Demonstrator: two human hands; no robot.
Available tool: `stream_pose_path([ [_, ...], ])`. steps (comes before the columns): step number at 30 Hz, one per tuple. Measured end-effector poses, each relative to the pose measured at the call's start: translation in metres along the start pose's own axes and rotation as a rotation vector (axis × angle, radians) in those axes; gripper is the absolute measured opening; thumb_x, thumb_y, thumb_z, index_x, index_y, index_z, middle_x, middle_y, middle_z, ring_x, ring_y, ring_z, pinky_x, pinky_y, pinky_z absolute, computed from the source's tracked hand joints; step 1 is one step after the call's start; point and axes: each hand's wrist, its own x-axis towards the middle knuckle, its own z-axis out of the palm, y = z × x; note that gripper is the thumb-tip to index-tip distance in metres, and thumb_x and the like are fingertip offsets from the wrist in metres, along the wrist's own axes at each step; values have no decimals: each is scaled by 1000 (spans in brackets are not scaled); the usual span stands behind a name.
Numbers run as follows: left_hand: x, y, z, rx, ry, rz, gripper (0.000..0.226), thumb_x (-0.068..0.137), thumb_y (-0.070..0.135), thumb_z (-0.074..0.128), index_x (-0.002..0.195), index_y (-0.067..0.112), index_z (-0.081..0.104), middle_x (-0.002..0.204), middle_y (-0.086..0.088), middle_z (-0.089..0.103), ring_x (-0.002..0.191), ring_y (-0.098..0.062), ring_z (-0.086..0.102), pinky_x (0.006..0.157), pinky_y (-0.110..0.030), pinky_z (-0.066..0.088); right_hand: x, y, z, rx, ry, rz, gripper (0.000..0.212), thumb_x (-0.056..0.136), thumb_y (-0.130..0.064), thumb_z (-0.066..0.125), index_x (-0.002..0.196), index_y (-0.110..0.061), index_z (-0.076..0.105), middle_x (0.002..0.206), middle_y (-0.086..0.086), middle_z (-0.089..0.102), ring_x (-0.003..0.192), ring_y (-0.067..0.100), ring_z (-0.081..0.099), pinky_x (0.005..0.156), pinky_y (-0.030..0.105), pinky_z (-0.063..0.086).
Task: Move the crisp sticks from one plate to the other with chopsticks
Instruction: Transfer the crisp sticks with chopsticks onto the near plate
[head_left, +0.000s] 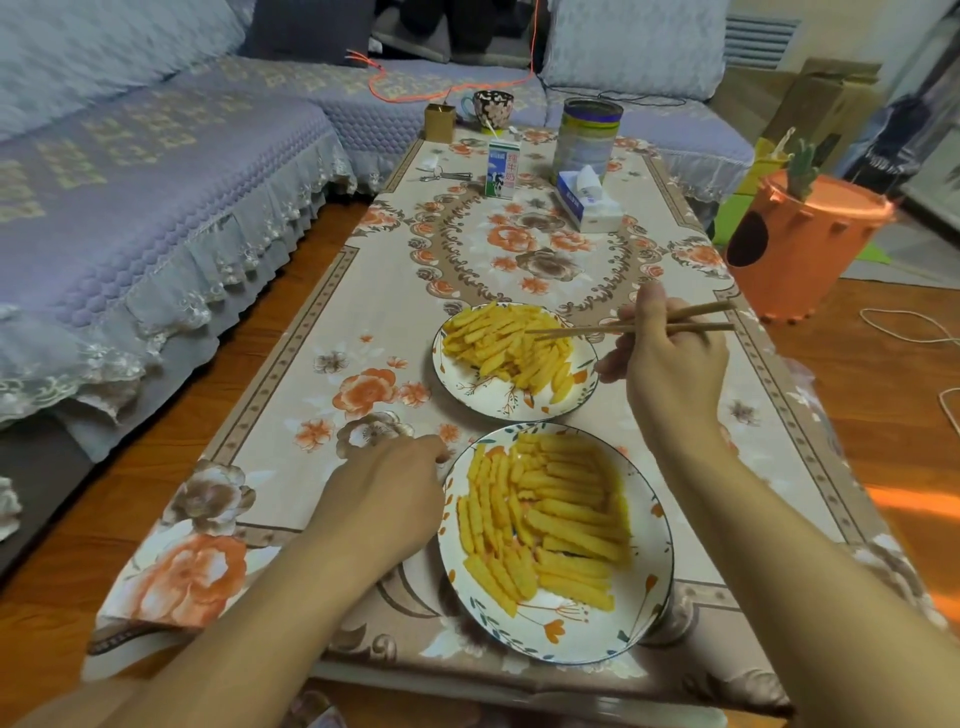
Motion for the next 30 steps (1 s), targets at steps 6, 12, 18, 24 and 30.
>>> stream_pose_path([
  [6,0,0,0,5,-8,-3,43,100,21,42,138,35,56,136,-1,63,119,-28,60,87,-40,54,-3,2,13,-22,-20,-49,38,107,-37,52,77,-19,67,49,4,63,44,26,66,52,44,57],
  [12,-1,1,-1,-1,-10,-3,44,100,21,42,139,36,55,138,0,63,121,-28,60,88,-40,54,-2,2,15,-64,-39,-76,42,109,-36,45,78,-18,67,57,11,65,44,23,65,49,37,54],
  [18,-1,0,-1,-8,-12,-1,44,100,21,41,139,36,56,137,0,63,120,-28,61,88,-41,55,12,-2,-14,93,85,27,48,110,-30,43,85,2,67,51,1,57,40,19,57,41,27,44],
  [24,1,0,-3,-19,-24,-9,46,98,22,40,139,38,55,140,0,62,118,-29,61,85,-39,54,6,-20,-42,255,9,226,48,110,-29,43,75,-4,64,46,-1,48,35,17,47,39,25,38],
  [30,0,-3,-3,-40,-15,-2,43,100,24,41,137,37,58,140,0,62,118,-28,61,87,-41,54,-29,-38,-46,142,-263,342,49,109,-30,45,75,0,63,49,7,45,34,21,45,35,25,35],
])
